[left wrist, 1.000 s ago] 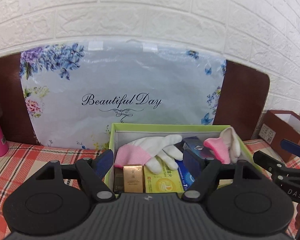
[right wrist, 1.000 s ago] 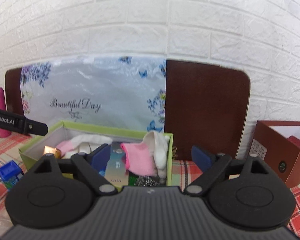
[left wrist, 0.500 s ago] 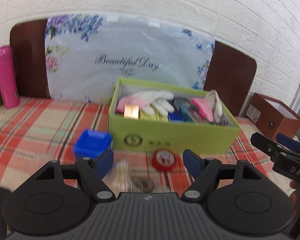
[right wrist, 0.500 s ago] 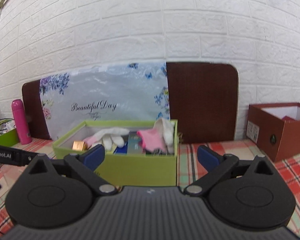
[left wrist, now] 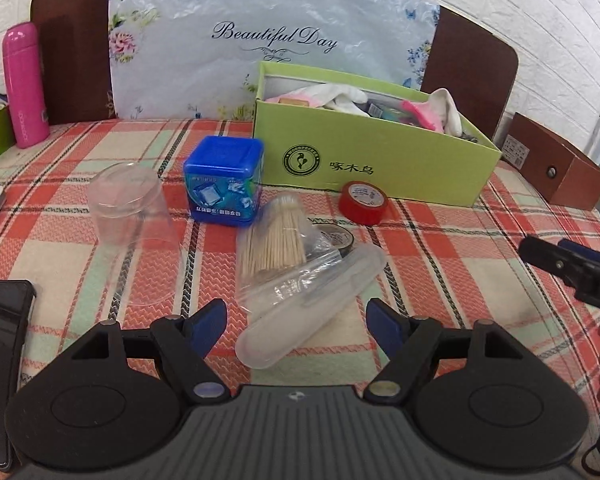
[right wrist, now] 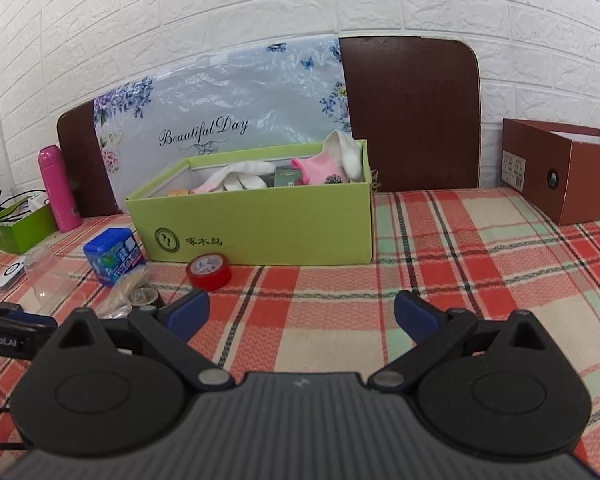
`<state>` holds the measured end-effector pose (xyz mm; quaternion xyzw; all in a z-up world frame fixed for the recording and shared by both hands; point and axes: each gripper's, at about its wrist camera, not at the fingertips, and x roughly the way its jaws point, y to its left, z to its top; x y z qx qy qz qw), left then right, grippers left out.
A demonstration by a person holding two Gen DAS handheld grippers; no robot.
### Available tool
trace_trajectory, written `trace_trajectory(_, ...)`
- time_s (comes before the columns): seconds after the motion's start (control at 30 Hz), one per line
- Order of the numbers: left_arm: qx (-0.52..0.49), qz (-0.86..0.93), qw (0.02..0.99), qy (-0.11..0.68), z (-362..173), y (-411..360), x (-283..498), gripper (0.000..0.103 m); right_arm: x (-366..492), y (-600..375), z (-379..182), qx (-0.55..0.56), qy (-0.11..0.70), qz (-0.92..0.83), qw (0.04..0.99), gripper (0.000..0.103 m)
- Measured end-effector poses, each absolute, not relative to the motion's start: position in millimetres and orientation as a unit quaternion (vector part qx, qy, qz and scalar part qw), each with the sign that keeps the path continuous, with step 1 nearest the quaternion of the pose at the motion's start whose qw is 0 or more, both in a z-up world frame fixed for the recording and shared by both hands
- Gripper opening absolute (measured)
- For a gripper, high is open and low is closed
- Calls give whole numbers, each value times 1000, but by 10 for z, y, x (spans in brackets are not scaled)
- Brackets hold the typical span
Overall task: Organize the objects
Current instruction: 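Withdraw both tools from the green box back over the table, then grasp the toothpick bag with the left tool while the right tool grasps the clear plastic case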
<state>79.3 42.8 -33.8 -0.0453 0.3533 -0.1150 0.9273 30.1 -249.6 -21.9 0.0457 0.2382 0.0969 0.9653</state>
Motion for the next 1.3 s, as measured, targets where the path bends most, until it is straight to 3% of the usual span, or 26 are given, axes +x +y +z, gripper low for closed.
trace_trajectory(0.23,-39,-115,916,382,-508,359,1000,78,241,-2428,-213,33,237,110,965,101)
trace_trajectory(0.6,-95,-266,882,377,-482,-140,720,77,273,-2644,-302,40,255,63,964,101)
trace_trajectory(0.77,-105,-188,915,340,-337,107,660,77,273,-2651,-364,38,269,59,961,100)
trace_trajectory(1.07,-151,-73,931,325,-363,432,959,78,208,-1769,-521,-34,294,225,928,89)
trace_trajectory(1.27,-138,-59,928,340,-497,387,1197,78,285,-1547,-635,-51,313,248,915,63)
trace_trajectory(1.3,-143,-60,927,342,-518,388,1209,77,309,-1557,-657,-51,320,242,915,54)
